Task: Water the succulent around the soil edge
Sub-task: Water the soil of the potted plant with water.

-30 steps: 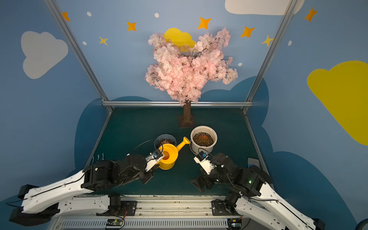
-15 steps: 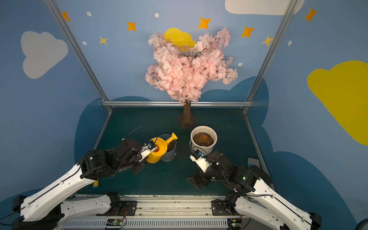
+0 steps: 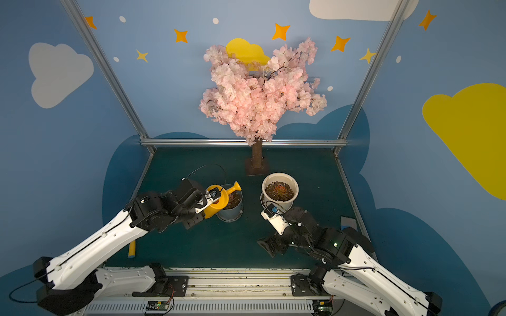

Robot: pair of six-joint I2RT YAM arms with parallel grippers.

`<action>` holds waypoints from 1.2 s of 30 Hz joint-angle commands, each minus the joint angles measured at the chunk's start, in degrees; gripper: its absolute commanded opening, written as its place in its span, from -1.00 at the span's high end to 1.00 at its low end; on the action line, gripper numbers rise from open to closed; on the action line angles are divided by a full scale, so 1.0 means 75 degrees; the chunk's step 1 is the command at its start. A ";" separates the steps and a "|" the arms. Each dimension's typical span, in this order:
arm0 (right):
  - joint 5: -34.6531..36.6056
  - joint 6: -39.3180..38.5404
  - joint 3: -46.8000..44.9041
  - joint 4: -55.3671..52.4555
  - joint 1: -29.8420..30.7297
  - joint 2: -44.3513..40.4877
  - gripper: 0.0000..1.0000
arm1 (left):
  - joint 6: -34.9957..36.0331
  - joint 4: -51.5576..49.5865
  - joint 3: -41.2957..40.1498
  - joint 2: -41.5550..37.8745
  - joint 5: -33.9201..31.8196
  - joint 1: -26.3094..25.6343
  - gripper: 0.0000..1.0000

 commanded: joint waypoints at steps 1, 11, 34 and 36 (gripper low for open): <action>0.0157 -0.0022 0.0042 0.0169 0.0040 0.0053 -0.91 | 0.0218 -0.0331 0.0334 0.0147 -0.0438 0.0028 0.94; 0.0333 0.0241 -0.0245 0.1091 0.0049 0.0432 -0.91 | 0.0619 -0.0926 0.0743 0.0363 -0.1090 0.0046 0.95; 0.0247 0.0329 -0.0523 0.2028 0.0070 0.0651 -0.91 | 0.1248 -0.1114 0.0775 0.1223 -0.1880 -0.0195 0.95; 0.0425 0.0438 -0.0570 0.2221 0.0064 0.0681 -0.91 | 0.1231 -0.1181 0.0824 0.1332 -0.1887 -0.0193 0.95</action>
